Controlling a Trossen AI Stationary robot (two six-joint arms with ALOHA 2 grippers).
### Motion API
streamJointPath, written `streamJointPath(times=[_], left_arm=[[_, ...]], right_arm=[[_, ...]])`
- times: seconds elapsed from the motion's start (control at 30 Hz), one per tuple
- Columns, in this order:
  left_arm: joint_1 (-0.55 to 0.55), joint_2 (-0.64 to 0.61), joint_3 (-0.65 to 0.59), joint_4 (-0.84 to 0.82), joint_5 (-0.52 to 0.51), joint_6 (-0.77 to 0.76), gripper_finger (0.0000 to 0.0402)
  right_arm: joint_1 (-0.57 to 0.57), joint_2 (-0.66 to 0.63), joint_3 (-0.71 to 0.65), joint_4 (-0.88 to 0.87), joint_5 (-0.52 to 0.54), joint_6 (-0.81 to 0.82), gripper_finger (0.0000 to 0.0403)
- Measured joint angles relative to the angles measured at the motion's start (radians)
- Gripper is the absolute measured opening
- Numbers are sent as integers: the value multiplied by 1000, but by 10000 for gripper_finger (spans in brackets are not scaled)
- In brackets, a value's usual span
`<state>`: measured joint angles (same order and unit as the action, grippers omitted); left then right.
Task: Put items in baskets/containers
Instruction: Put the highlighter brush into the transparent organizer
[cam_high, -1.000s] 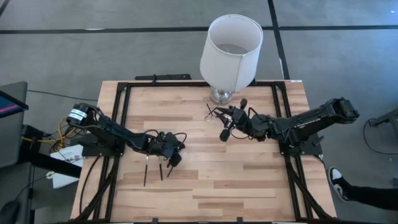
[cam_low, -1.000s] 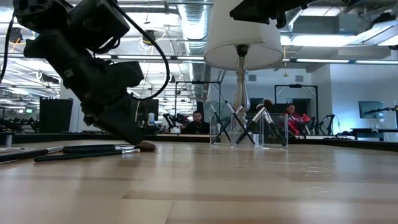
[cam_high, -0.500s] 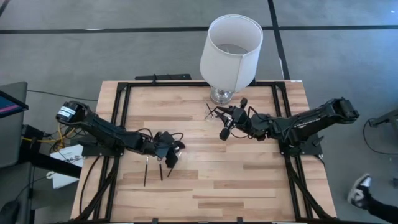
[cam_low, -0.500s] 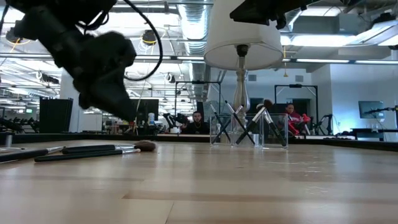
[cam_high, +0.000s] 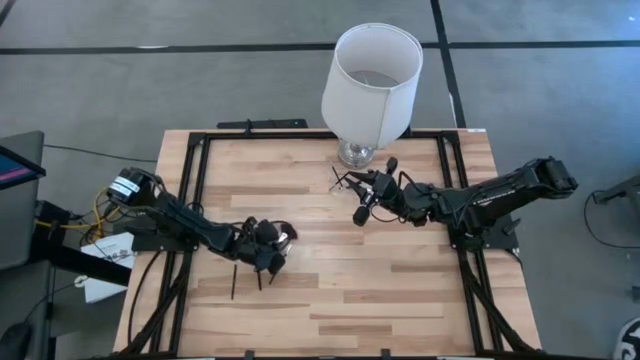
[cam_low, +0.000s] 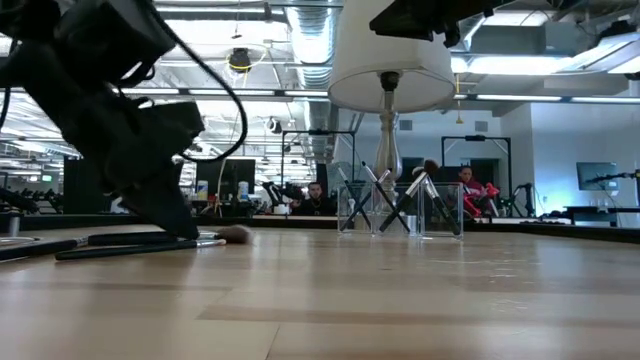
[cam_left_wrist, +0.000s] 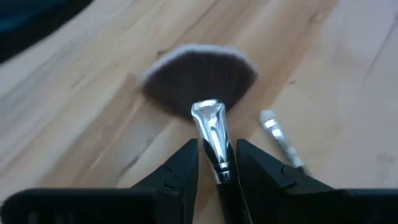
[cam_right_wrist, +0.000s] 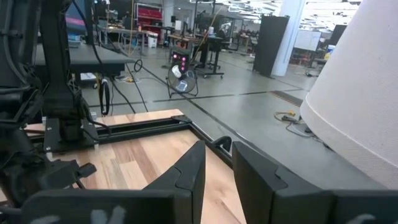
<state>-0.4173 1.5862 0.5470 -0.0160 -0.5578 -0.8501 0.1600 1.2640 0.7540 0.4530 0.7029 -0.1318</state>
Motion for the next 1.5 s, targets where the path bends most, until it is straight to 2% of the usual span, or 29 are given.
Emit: streamJointPath(times=[0.23, 0.37, 0.43, 0.57, 0.7, 0.83, 1.0, 1.13, 1.27, 1.4, 1.5], left_arm=[[1, 51, -83, 98, -84, -3, 94], [1, 76, -115, 210, -133, 13, 64], [2, 75, -122, 241, -146, 42, 46], [14, 39, -130, 246, -189, 68, 46], [39, -65, -127, 266, -243, 127, 46], [79, -187, -128, 334, -252, 285, 47], [133, -302, -126, 451, -188, 521, 49], [184, -335, -125, 473, -134, 604, 50], [230, -326, -125, 493, -123, 658, 51], [266, -310, -125, 514, -129, 723, 51], [275, -284, -125, 559, -131, 767, 52]], right_arm=[[-1, 0, 0, -1, 0, 0, 73], [-6, 0, 0, -3, 0, 0, 73], [-6, 0, 0, -3, 0, 0, 73], [-6, 0, 0, -4, -21, 4, 73], [-17, 0, 0, -14, -168, 72, 73], [-37, 3, 0, -48, -351, 175, 73], [-20, 114, 0, -41, -400, 190, 73], [-38, 235, 2, 86, -463, 187, 86], [-89, 344, 33, 93, -579, 309, 119], [-135, 453, 58, 142, -558, 441, 161], [-169, 534, 72, 254, -515, 551, 186]])
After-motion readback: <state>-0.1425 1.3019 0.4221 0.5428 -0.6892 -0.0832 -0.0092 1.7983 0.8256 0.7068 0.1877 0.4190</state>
